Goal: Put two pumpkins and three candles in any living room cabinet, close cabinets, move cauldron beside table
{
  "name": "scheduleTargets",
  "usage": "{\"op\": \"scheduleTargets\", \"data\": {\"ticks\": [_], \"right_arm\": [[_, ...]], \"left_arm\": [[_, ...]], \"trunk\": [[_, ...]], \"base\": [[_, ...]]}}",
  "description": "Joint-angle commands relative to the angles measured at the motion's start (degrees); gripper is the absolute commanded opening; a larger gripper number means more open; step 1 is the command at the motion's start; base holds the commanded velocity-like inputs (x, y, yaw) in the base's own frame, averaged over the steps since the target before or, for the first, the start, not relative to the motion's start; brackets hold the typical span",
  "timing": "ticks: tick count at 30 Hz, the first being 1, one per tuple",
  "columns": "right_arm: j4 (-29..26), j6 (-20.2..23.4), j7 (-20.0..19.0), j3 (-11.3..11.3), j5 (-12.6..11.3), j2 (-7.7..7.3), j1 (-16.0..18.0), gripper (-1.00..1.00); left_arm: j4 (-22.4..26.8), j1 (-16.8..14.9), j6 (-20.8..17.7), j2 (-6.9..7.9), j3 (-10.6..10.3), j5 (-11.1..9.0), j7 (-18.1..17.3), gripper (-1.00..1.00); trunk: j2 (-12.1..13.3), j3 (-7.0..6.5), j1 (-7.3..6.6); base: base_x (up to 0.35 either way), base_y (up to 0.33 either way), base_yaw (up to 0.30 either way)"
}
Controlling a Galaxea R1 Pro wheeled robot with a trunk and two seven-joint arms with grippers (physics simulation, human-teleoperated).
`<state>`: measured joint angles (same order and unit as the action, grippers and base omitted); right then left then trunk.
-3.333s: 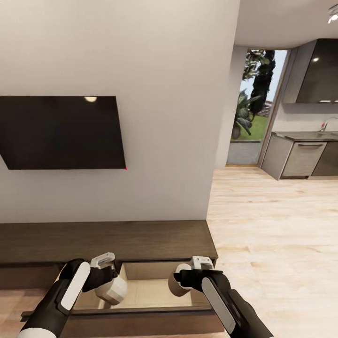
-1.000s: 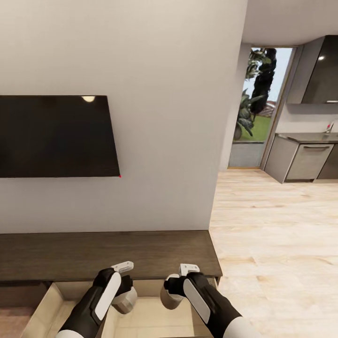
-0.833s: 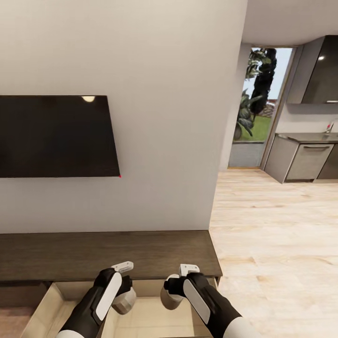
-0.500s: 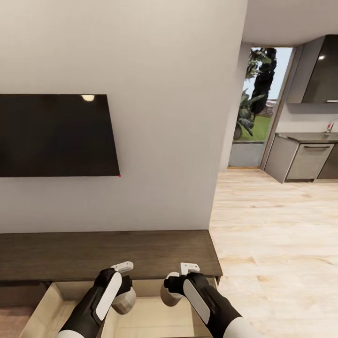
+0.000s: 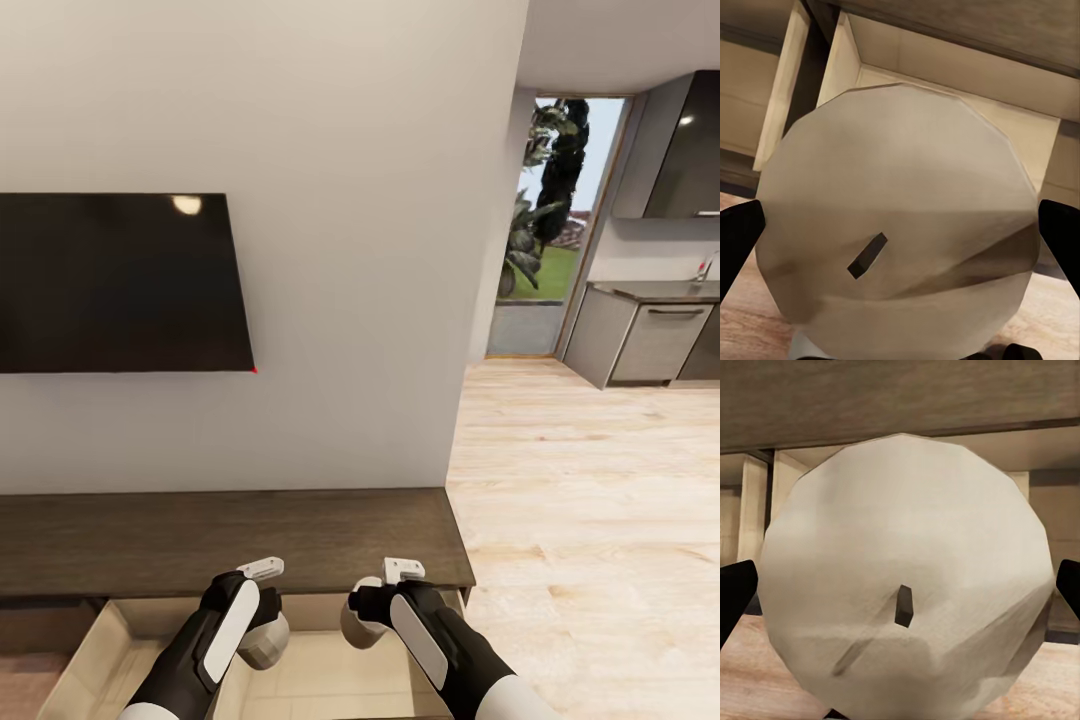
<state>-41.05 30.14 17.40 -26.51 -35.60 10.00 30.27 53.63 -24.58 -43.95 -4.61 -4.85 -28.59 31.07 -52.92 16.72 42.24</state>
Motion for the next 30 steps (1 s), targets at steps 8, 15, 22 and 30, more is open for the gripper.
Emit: {"op": "scheduleTargets", "data": {"ticks": [8,15,22,30], "right_arm": [[-0.2,0.0,0.4,-0.1,-0.5,0.0,0.1,-1.0],[-0.2,-0.7,0.3,-0.1,-0.6,0.0,0.1,-1.0],[-0.2,-0.8,0.1,-0.1,-0.5,0.0,0.1,-1.0],[-0.4,-0.8,0.1,-0.2,-0.5,0.0,0.1,-1.0]], "left_arm": [[0.1,-0.1,-0.1,0.01,-0.1,-0.7,0.6,-1.0],[0.1,0.0,0.0,-0.04,-0.1,-0.7,0.6,-1.0],[0.1,0.0,0.0,-0.04,-0.1,-0.6,0.6,-1.0],[0.1,-0.1,0.0,-0.05,-0.2,-0.6,0.6,-1.0]], "trunk": [[-3.3,1.52,1.77],[-6.1,2.78,3.31],[-8.9,4.03,4.85],[-12.1,5.47,6.6]], "base": [[0.0,0.0,0.0],[0.0,0.0,0.0],[0.0,0.0,0.0],[0.0,0.0,0.0]]}}
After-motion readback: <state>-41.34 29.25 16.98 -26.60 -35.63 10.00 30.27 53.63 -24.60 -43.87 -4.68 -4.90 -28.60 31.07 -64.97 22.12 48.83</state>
